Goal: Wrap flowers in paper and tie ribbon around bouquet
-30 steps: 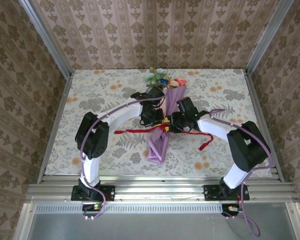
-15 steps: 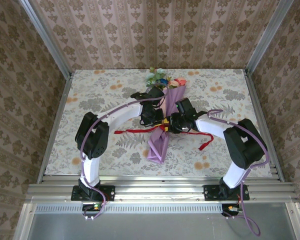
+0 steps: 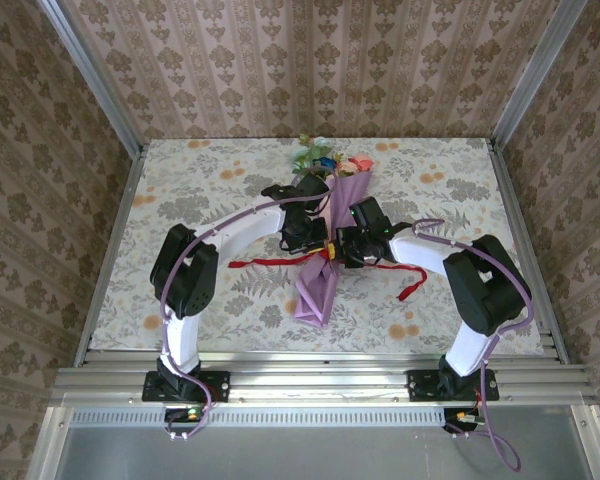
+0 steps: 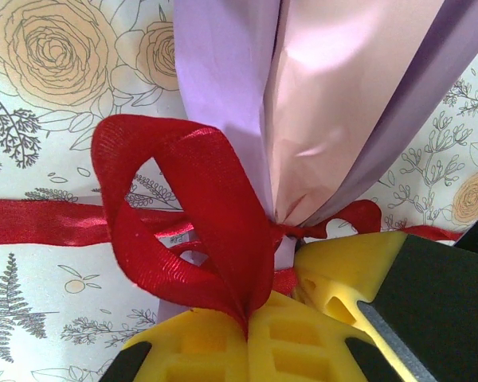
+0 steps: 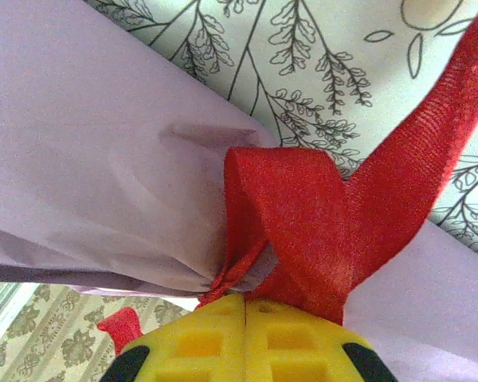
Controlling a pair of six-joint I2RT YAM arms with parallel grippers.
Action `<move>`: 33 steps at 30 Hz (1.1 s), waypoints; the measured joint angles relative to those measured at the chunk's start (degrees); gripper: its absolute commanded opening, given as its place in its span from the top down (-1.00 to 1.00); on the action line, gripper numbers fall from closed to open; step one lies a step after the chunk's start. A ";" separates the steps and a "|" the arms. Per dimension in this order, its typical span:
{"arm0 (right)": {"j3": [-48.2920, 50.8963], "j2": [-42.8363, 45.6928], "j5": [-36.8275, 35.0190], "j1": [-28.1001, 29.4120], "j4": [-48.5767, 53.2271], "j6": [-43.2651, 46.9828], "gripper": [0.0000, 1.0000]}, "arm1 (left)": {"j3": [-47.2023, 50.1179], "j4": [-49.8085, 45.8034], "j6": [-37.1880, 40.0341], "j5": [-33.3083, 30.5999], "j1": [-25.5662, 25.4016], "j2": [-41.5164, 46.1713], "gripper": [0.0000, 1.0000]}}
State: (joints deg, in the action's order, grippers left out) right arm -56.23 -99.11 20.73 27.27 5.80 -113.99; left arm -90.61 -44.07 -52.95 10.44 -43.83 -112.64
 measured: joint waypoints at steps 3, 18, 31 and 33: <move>-0.59 0.46 -1.20 -0.02 0.76 0.79 1.00 | 0.00 0.00 -0.17 0.00 0.00 0.00 1.00; -1.95 3.34 -2.95 -2.80 2.60 5.53 1.00 | 0.00 0.02 -0.92 0.00 0.07 0.00 0.95; -2.47 3.32 -2.51 -3.28 1.68 7.76 1.00 | -0.04 -1.62 -5.09 -1.29 2.10 3.32 -0.23; -2.47 3.32 -2.51 -3.28 1.66 7.78 1.00 | 0.04 -1.66 -6.67 -1.20 3.17 4.52 -0.32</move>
State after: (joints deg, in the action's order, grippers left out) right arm -58.70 -95.79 18.22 23.99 7.46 -106.21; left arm -90.56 -45.74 -59.61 9.23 -40.66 -108.12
